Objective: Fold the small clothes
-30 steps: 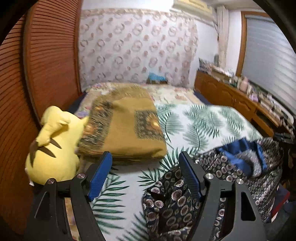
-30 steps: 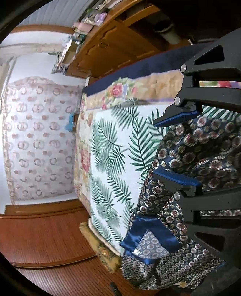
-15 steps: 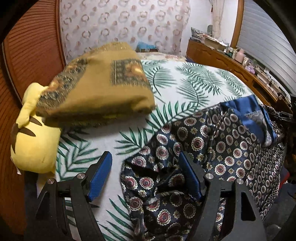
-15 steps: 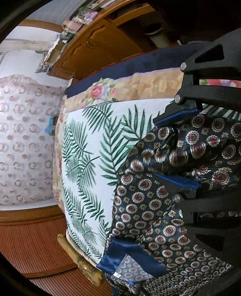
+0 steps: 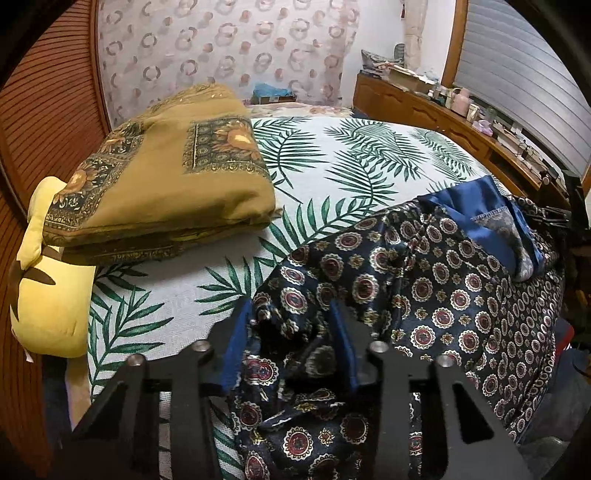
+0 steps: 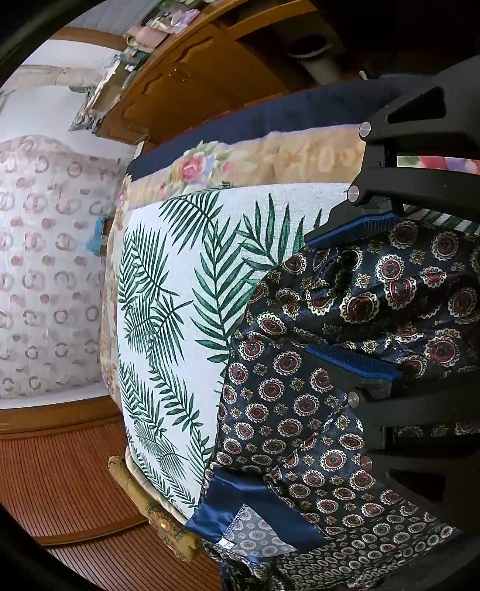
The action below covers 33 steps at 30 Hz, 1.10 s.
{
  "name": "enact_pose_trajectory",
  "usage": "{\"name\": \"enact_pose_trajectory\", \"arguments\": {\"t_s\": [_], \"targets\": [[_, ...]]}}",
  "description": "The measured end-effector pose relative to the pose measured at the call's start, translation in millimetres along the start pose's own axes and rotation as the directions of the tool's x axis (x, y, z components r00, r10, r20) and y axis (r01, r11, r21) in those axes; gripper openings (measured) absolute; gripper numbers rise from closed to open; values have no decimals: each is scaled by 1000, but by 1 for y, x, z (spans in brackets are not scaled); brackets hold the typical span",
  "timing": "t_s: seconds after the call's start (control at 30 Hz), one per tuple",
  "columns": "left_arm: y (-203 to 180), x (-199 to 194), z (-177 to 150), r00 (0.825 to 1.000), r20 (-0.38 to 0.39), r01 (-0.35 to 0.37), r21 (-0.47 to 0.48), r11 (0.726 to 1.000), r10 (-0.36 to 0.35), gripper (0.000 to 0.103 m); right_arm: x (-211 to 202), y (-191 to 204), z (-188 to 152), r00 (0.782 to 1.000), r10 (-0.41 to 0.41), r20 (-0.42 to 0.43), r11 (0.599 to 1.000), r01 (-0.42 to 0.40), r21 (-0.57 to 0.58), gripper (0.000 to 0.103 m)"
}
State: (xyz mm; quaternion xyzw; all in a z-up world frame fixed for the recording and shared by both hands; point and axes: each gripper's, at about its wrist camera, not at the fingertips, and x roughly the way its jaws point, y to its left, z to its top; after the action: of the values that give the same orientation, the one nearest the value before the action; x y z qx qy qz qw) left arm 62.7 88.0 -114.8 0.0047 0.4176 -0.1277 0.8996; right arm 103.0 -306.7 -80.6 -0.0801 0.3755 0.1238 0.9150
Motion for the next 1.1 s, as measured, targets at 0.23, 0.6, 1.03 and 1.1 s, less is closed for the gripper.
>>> {"name": "enact_pose_trajectory", "arguments": {"t_s": [0.23,0.6,1.03,1.1], "targets": [[-11,-5,0,999,7,33,24,999,-33,12,-6,16,-5,998,59,14,996,-57,-65,11],[-26,-72,48,966,258,-1,41,999,-10,9,-82,24,19,967,3,253,994,24,-103,7],[15,-64,162,936,344,-72,-19,997,74,9,-100,11,117,925,-100,367,987,138,-79,7],[23,-48,172,943,319,-89,-26,996,93,9,-87,9,127,929,-115,351,986,149,-73,7]]}}
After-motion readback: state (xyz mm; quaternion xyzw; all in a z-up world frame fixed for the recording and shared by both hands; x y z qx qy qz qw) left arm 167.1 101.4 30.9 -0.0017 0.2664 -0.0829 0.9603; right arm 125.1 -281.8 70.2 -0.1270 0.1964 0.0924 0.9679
